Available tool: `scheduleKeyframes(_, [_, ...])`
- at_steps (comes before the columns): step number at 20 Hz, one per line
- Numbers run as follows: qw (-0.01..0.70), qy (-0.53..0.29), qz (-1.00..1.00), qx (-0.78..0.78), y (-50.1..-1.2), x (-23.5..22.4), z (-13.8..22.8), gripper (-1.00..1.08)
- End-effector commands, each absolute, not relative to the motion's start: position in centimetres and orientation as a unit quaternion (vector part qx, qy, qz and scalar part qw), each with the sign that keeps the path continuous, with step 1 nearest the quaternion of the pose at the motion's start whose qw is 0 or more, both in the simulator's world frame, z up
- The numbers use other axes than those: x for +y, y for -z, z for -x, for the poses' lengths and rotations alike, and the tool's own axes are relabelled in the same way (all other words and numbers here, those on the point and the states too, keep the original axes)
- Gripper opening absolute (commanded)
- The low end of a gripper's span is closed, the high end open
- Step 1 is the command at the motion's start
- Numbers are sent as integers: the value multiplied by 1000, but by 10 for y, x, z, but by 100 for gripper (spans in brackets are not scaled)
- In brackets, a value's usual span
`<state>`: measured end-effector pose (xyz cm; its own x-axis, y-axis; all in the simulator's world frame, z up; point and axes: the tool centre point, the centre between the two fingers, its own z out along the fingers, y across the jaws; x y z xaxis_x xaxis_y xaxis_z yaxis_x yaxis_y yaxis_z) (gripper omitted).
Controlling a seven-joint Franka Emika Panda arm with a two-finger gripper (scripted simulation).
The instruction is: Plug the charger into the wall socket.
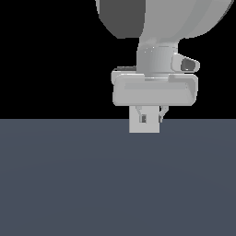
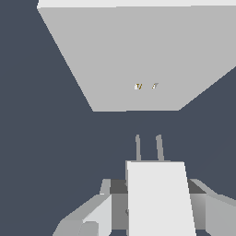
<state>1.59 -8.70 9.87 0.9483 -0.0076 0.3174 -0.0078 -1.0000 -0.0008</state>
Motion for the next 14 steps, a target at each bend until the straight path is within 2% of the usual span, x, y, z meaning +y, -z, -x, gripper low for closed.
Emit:
scheduleKeyframes(1, [-1, -160, -987, 2, -100, -89, -18, -100])
scheduleKeyframes(14, [-1, -160, -987, 4, -100, -90, -24, -100])
